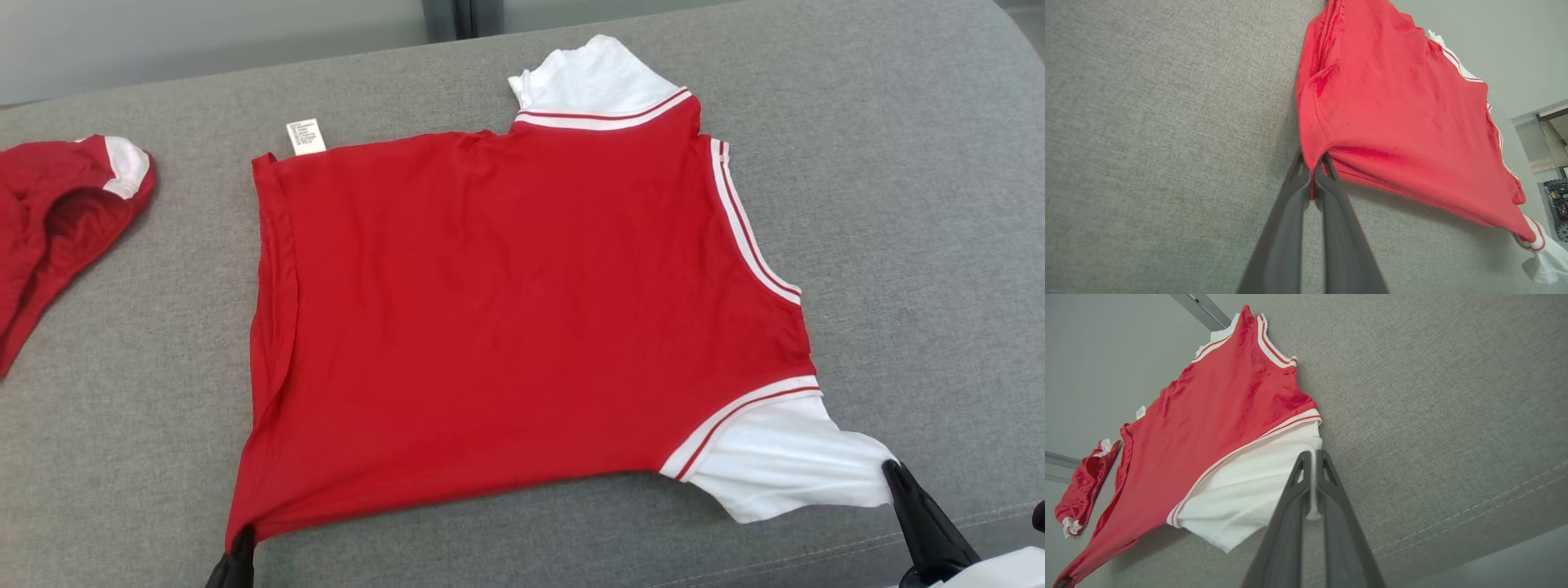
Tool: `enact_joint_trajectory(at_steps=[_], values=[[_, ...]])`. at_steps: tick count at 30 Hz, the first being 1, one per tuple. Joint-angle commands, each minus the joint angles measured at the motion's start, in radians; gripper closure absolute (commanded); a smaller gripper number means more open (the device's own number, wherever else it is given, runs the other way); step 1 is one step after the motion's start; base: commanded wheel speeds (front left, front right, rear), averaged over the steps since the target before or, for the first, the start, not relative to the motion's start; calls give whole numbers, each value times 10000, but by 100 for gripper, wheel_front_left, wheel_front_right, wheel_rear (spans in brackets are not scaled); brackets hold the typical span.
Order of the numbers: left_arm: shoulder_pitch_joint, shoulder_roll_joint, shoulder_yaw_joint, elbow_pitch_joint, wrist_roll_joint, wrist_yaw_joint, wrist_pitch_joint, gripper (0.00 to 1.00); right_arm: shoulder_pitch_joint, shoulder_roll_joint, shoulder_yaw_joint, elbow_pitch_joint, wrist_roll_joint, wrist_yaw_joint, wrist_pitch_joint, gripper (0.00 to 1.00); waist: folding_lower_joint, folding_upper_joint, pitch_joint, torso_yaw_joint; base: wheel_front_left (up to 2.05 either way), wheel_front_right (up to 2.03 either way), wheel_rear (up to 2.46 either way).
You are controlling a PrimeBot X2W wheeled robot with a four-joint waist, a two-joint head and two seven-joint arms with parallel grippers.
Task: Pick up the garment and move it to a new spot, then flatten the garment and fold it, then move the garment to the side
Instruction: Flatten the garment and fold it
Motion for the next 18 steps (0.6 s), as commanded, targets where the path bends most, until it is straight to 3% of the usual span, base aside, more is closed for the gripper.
enact_joint_trajectory(at_steps=[1, 6, 11, 18], values=[[138, 77, 161, -245, -63, 186, 38, 100, -19, 32, -96, -176, -10, -15, 70, 100, 2, -1, -32, -157, 0, 0, 0], [-5, 437, 72, -787, -232, 698, 1013, 100, -1048, 83, -32, -241, -403, -12, 708, 100, 2, -1, 60, -248, 0, 0, 0], [-1374, 1131, -64, -725, -321, 1286, 2678, 100, -2901, -203, 115, 93, -938, -12, 1594, 100, 2, -1, 298, -110, 0, 0, 0], [-3550, 1584, -127, -113, -992, 2049, 4853, 100, -5445, -752, 456, 1138, -1592, -12, 2736, 100, 2, -1, 745, 36, 0, 0, 0]])
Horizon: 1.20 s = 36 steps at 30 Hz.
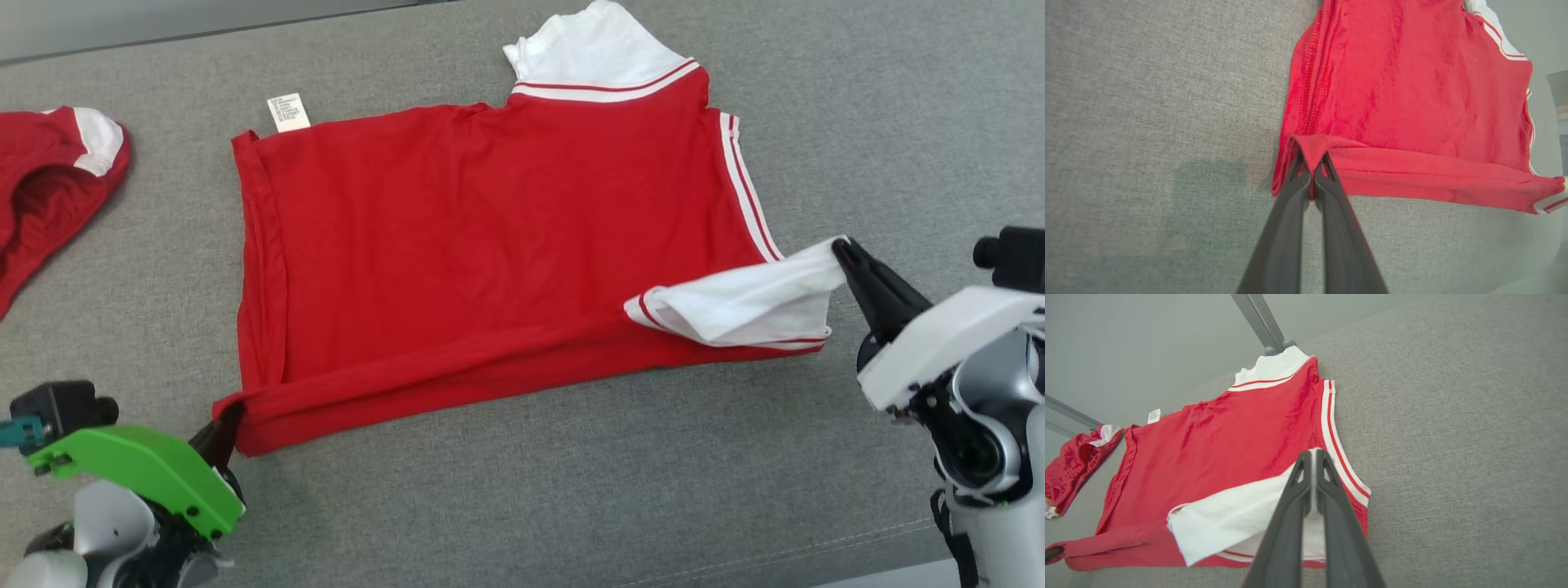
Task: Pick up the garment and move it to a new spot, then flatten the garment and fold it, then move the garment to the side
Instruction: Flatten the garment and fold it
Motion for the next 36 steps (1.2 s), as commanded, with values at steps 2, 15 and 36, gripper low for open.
enact_joint_trajectory(at_steps=[2, 15, 36], values=[[-776, 158, -61, 363, -117, 181, 448, 100, -663, -100, 93, 470, -226, -8, 180, 100, 1, 0, 238, 115, 0, 0, 0], [-2815, 173, -382, 1796, 480, -307, 237, 0, -2019, -263, 720, 1923, -1153, -5, -376, 0, 1, 0, 632, -17, 0, 0, 0], [-958, 271, -702, 1350, 600, -734, -199, 0, -377, -1397, 1239, 1196, -854, -6, 1759, 0, 1, 0, 1163, 234, 0, 0, 0]])
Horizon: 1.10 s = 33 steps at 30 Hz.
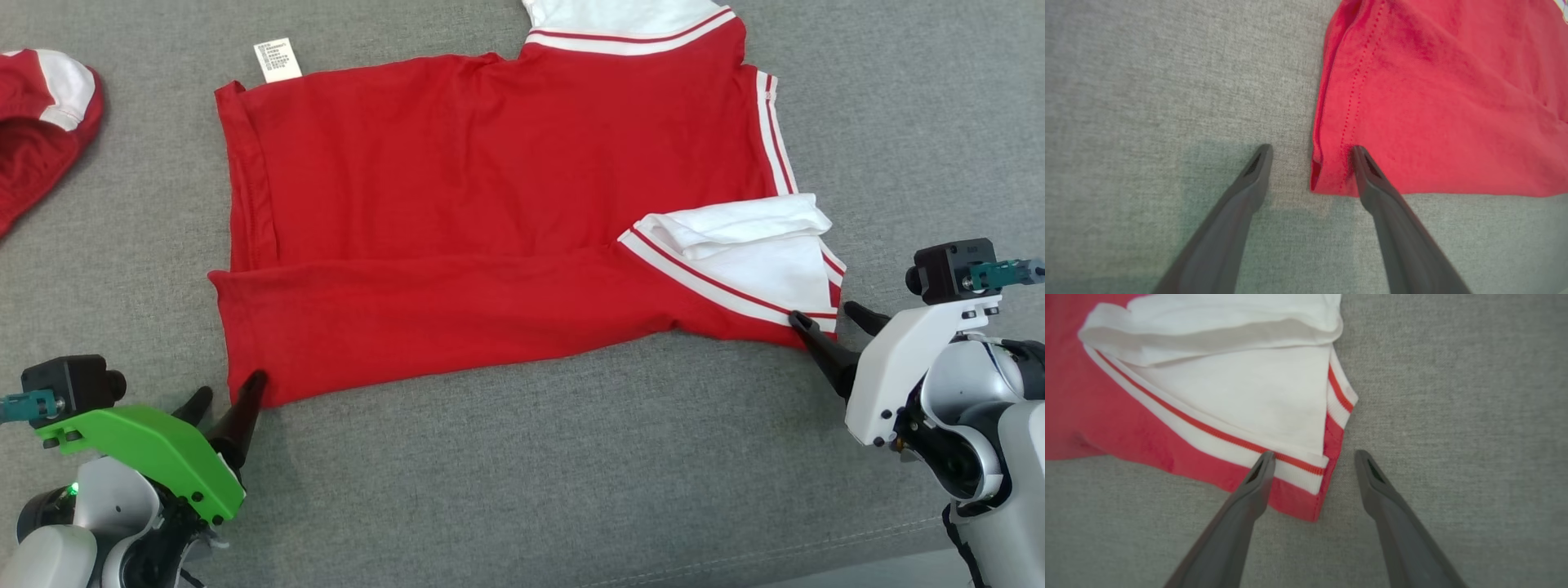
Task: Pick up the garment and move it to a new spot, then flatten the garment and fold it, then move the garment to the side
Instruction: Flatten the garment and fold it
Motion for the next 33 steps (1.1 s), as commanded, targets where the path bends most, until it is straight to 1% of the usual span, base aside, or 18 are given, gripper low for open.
enact_joint_trajectory(at_steps=[1, 9, 10, 11, 12, 13, 15, 19, 21, 23, 25, 27, 29, 32, 33], values=[[-28, 4, -158, 218, 101, -82, 137, 0, -136, -60, 85, -7, 113, -4, 95, 0, 0, 0, 89, 78, 0, 0, 0], [-49, -55, -599, 420, -100, -557, 464, 0, -163, -147, 686, 5, 584, -3, 719, 0, 0, 0, 160, 82, 0, 0, 0], [-80, -34, -686, 417, -80, -643, 537, 53, -206, -157, 736, 41, 650, -3, 773, 0, 0, 0, 167, 88, 0, 0, 0], [-102, -56, -751, 406, -95, -727, 557, 100, -264, -189, 807, 55, 698, -1, 797, 64, 0, 0, 169, 96, 0, 0, 0], [-150, -84, -784, 425, -126, -785, 568, 100, -355, -228, 794, 96, 725, -1, 762, 100, 0, 0, 166, 110, 0, 0, 0], [-237, -74, -828, 434, -111, -896, 589, 100, -419, -285, 776, 140, 772, -1, 731, 100, 0, 0, 141, 135, 0, 0, 0], [-387, 8, -734, 468, -93, -955, 501, 100, -530, -433, 649, 187, 883, -3, 649, 100, 0, 0, 67, 180, 0, 0, 0], [-459, 339, -425, 296, -281, -1137, 549, 100, -651, -905, 207, 139, 1133, -12, 773, 100, 0, 0, -145, 235, 0, 0, 0], [-296, 563, -244, 26, -425, -1216, 636, 100, -476, -1205, -21, -22, 1313, -12, 1058, 100, 0, 0, -262, 254, 0, 0, 0], [47, 852, -221, -400, -482, -1272, 812, 100, -126, -1587, -228, -314, 1525, -13, 1572, 100, 0, 0, -338, 259, 0, 0, 0], [644, 1086, -245, -1001, -620, -1255, 1005, 100, 391, -1993, -434, -715, 1881, -15, 2235, 100, 0, 0, -398, 254, 0, 0, 0], [1282, 1231, -306, -1528, -593, -1161, 1045, 100, 921, -2240, -605, -1043, 2181, -15, 2727, 100, 0, 0, -388, 238, 0, 0, 0], [1931, 1225, -473, -1946, -537, -1093, 976, 100, 1436, -2329, -806, -1324, 2345, -14, 2988, 100, 0, 0, -345, 233, 0, 0, 0], [2516, 1070, -572, -2160, -337, -915, 669, 100, 1997, -2295, -987, -1508, 2227, -14, 2969, 100, 0, 0, -292, 269, 0, 0, 0], [2624, 1067, -599, -2151, -190, -844, 533, 8, 2129, -2368, -970, -1533, 2060, -14, 2852, 19, 0, 0, -284, 293, 0, 0, 0]])
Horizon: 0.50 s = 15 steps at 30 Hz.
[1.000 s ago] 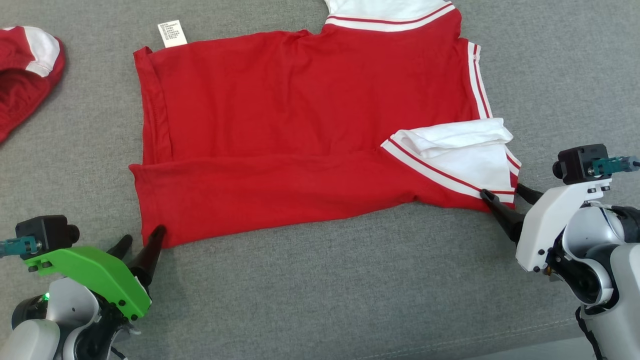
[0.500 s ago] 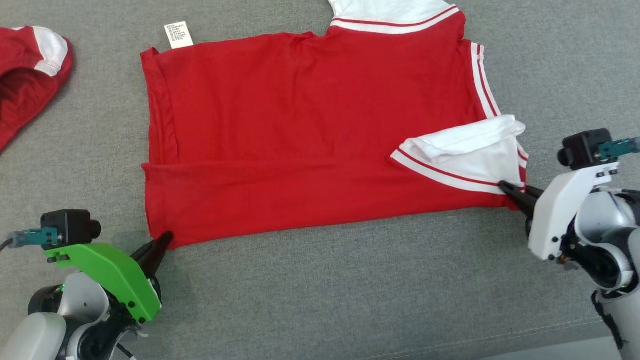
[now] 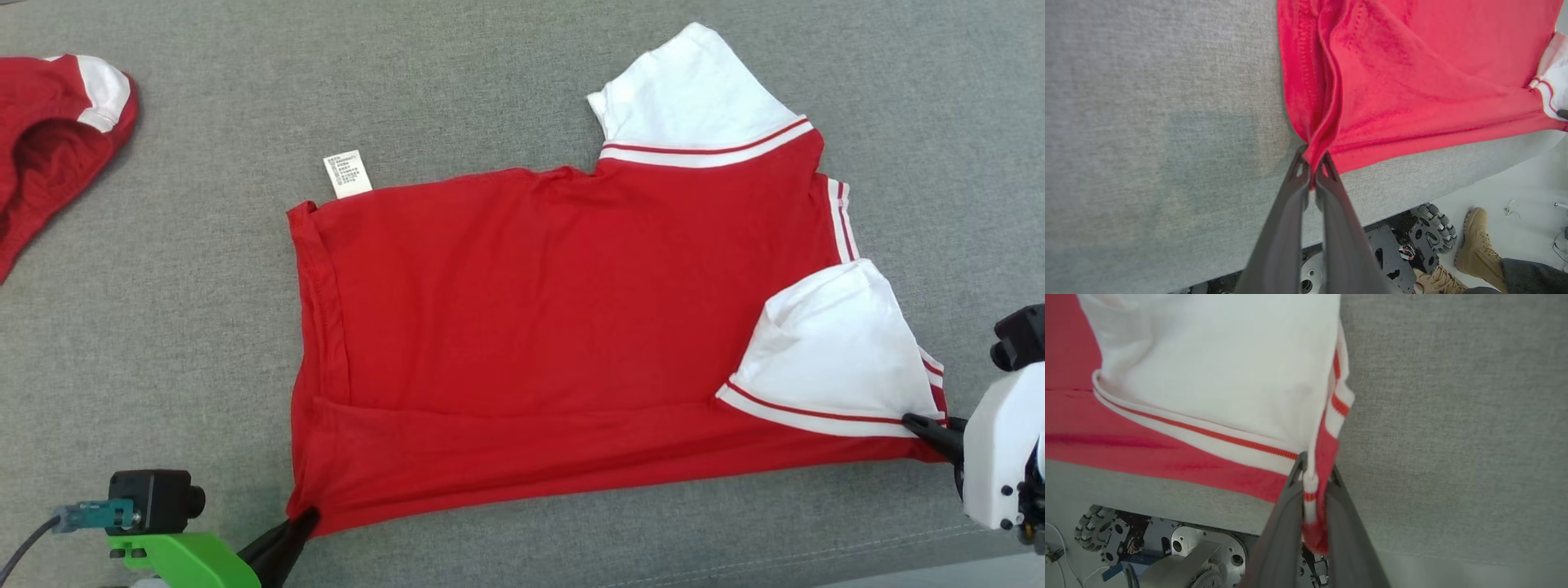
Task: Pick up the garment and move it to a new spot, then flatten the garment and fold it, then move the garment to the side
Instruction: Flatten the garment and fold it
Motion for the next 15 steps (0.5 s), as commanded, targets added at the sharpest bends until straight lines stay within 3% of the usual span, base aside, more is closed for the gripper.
enact_joint_trajectory(at_steps=[1, 5, 10, 15], values=[[90, 34, 88, 40, 198, 144, -172, 0, 156, -260, 10, -61, -345, -25, -160, 0, 0, 0, 13, 52, 0, 0, 0], [-7, 45, 355, -146, 588, 508, -583, 0, 138, -367, -269, -534, -316, -16, -487, 0, 0, 0, -36, 117, 0, 0, 0], [-741, 633, 1332, -783, 728, 799, -721, 0, -1140, -1089, -812, -1398, -353, -17, -673, 0, 0, 0, 486, 150, 0, 0, 0], [-3327, 702, 1408, -385, 937, 773, -311, 0, -4224, -1277, 483, -1343, -688, -17, -470, 0, 0, 0, 1755, 420, 0, 0, 0]])
